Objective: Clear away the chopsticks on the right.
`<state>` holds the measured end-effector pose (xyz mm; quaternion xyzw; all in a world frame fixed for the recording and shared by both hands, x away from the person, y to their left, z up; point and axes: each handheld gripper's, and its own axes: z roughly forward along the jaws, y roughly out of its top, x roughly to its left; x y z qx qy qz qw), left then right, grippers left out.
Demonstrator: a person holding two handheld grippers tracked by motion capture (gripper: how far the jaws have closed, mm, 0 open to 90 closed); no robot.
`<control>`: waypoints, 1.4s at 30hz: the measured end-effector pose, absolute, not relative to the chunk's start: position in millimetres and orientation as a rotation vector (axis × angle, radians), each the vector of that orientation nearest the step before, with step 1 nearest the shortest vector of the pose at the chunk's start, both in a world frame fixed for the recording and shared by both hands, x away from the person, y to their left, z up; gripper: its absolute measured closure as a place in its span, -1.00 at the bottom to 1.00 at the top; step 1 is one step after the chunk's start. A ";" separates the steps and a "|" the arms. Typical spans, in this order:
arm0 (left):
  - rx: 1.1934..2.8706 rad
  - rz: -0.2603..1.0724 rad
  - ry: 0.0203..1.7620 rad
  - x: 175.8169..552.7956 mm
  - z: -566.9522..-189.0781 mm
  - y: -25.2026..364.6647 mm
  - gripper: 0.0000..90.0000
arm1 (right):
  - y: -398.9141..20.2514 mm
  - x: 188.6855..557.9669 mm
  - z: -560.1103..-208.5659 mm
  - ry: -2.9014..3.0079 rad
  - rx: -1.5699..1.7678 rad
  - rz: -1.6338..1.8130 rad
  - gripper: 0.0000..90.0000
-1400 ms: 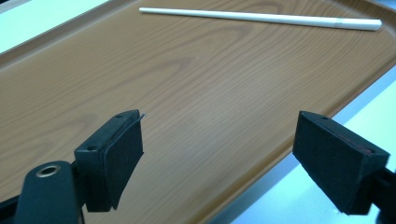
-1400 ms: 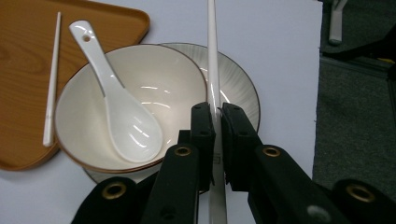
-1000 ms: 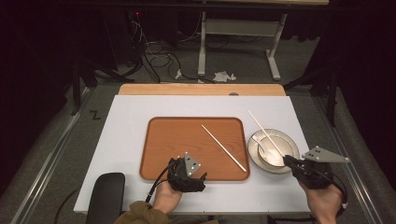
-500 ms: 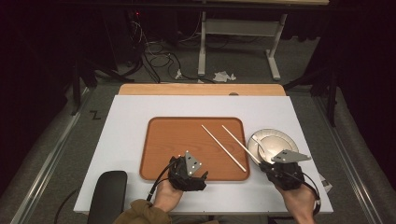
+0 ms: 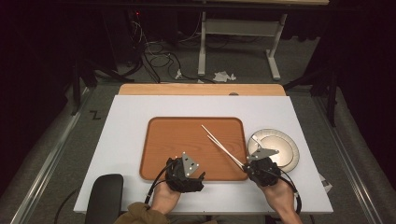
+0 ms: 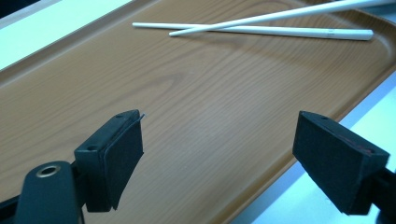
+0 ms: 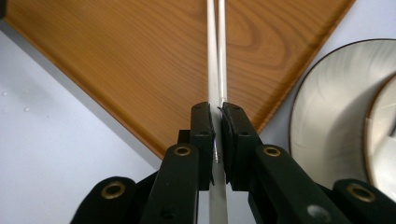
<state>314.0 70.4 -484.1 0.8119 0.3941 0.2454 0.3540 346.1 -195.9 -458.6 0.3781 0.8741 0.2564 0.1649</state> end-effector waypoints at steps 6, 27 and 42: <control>2.097 0.646 1.052 311.9 -485.3 75.1 -0.64 | -181.5 355.2 -467.7 2.504 1.097 0.646 0.87; 2.057 0.679 1.163 297.9 -486.2 94.3 -0.64 | -157.1 380.8 -482.4 2.584 1.056 0.630 0.86; 2.017 0.716 1.186 289.4 -483.5 101.2 -0.64 | -149.1 386.4 -487.3 2.621 0.997 0.600 0.68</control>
